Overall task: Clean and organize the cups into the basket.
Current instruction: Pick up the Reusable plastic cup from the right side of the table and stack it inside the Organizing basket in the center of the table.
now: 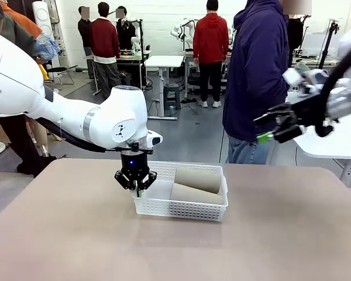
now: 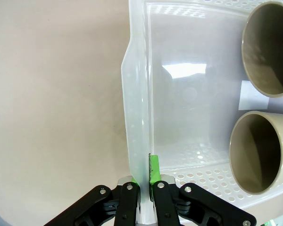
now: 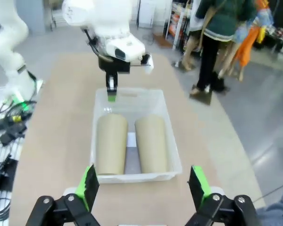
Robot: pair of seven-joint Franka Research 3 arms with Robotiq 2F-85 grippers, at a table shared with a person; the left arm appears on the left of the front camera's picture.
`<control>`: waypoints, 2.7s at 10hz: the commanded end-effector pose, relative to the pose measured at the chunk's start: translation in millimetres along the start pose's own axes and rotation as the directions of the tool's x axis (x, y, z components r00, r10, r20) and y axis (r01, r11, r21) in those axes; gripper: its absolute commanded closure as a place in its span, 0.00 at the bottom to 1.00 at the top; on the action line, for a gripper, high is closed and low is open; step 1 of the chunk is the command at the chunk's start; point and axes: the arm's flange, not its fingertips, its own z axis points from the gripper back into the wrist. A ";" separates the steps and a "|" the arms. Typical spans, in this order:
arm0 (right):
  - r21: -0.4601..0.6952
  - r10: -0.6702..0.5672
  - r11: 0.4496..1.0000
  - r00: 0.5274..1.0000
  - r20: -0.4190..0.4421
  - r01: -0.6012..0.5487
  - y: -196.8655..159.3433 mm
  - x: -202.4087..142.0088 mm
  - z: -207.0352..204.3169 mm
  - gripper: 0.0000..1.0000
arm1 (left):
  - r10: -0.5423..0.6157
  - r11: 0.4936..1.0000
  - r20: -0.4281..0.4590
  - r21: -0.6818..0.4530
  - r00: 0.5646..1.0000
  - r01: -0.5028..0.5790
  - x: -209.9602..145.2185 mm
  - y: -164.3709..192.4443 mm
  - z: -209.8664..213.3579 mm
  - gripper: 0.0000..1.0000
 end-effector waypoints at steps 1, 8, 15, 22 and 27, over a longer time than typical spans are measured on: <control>0.025 -0.002 1.000 0.987 0.160 -0.002 19.9 -43.5 36.9 0.00 | -0.001 1.000 0.006 -0.002 1.000 0.001 0.9 0.4 2.1 1.00; -0.126 -0.045 0.988 0.954 0.296 0.085 35.8 -209.3 129.5 0.00 | -0.001 1.000 0.006 -0.002 1.000 0.001 0.9 0.4 2.1 1.00; -0.124 -0.091 0.984 0.955 0.283 0.130 43.9 -242.4 140.6 0.00 | -0.001 1.000 0.006 -0.002 1.000 0.001 0.9 0.4 2.1 1.00; -0.124 -0.091 0.984 0.955 0.283 0.130 43.9 -242.4 140.6 0.00 | -0.001 1.000 0.006 -0.002 1.000 0.001 0.9 0.4 2.1 1.00; -0.124 -0.091 0.984 0.955 0.283 0.130 43.9 -242.4 140.6 0.00 | -0.001 1.000 0.006 -0.002 1.000 0.001 0.9 0.4 2.1 1.00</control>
